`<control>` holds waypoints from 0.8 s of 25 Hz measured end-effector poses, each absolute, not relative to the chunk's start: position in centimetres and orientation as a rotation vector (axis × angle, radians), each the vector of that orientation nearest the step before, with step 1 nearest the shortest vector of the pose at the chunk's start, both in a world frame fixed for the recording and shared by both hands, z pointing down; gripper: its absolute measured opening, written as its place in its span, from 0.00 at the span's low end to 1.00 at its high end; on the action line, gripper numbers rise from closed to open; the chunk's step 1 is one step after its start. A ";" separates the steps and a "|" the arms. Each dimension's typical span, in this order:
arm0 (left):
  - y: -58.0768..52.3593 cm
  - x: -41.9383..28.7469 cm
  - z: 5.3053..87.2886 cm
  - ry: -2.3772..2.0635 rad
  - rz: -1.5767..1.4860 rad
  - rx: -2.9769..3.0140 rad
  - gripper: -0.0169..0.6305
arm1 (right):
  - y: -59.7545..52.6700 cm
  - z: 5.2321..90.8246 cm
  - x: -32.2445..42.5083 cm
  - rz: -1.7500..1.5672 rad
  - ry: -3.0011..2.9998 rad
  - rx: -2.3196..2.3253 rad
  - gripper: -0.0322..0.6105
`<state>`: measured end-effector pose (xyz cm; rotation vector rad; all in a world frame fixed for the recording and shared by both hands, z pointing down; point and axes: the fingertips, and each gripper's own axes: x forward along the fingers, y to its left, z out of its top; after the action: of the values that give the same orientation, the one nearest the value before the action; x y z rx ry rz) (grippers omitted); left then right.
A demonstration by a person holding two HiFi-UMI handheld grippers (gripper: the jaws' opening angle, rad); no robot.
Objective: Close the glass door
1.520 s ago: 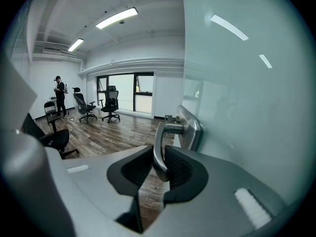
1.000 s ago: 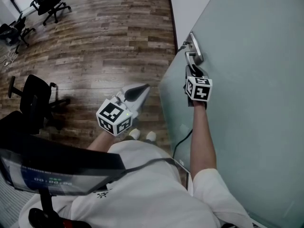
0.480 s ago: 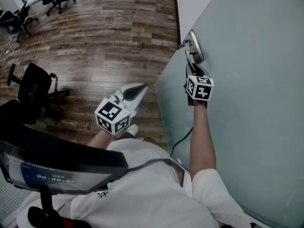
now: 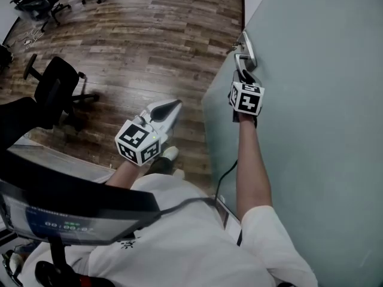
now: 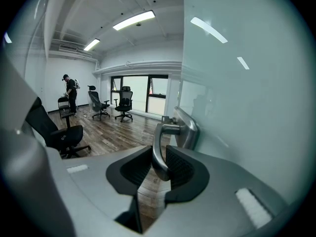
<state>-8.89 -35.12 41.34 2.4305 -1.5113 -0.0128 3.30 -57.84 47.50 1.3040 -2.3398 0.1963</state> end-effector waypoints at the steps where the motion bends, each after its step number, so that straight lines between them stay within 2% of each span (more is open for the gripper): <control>1: -34.0 -8.9 41.4 -1.532 -0.010 2.417 0.03 | -57.4 47.5 3.0 0.196 -2.347 1.295 0.19; 9: -27.6 -12.1 42.4 -1.746 0.057 2.259 0.03 | -56.7 47.5 1.7 0.154 -2.381 1.260 0.19; 20: -22.5 -14.7 42.2 -1.873 -0.018 2.157 0.03 | -53.4 47.7 -2.4 0.141 -2.414 1.179 0.19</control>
<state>-14.67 -22.48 42.24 2.1567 -1.8726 -0.0181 -2.42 -53.38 47.73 1.1791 -2.4140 0.1408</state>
